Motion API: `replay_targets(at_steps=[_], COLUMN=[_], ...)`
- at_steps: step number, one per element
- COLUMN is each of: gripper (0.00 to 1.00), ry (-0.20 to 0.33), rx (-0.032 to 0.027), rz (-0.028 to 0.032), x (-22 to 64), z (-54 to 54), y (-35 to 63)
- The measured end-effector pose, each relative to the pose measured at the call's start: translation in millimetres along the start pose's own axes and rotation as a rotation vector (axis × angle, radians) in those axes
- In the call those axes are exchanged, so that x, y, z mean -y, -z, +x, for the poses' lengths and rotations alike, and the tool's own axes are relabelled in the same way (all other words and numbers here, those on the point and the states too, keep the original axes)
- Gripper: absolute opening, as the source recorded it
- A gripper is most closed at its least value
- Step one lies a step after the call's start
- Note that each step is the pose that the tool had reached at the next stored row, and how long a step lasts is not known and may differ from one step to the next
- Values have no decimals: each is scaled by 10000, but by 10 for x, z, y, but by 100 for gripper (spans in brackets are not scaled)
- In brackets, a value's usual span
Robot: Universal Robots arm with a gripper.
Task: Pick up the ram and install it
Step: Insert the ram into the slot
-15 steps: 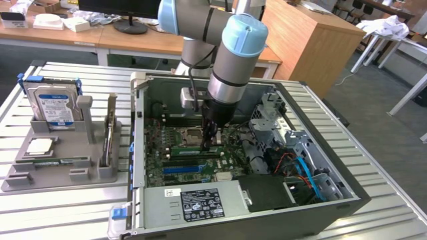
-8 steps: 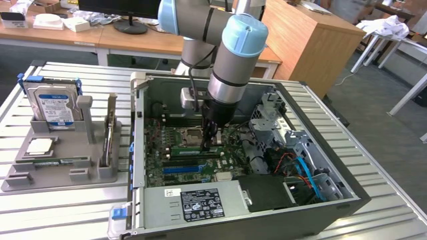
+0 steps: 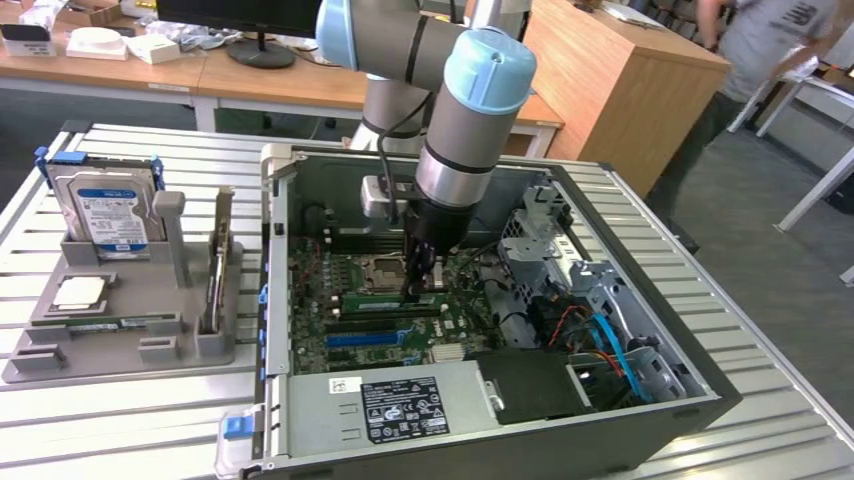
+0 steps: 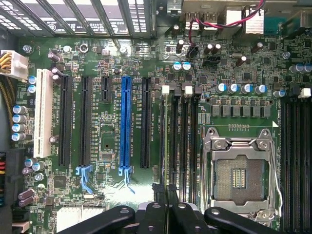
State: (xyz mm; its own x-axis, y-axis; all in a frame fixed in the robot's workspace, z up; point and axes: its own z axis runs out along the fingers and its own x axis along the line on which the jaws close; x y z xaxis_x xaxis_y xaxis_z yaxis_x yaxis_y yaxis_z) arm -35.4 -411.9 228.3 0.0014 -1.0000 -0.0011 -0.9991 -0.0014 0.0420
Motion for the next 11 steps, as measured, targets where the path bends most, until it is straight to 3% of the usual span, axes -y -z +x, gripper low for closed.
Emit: replay_targets(at_steps=[11], gripper=[12], ry=[0], rx=[1], rz=[0], x=[2], z=[0], y=[-40])
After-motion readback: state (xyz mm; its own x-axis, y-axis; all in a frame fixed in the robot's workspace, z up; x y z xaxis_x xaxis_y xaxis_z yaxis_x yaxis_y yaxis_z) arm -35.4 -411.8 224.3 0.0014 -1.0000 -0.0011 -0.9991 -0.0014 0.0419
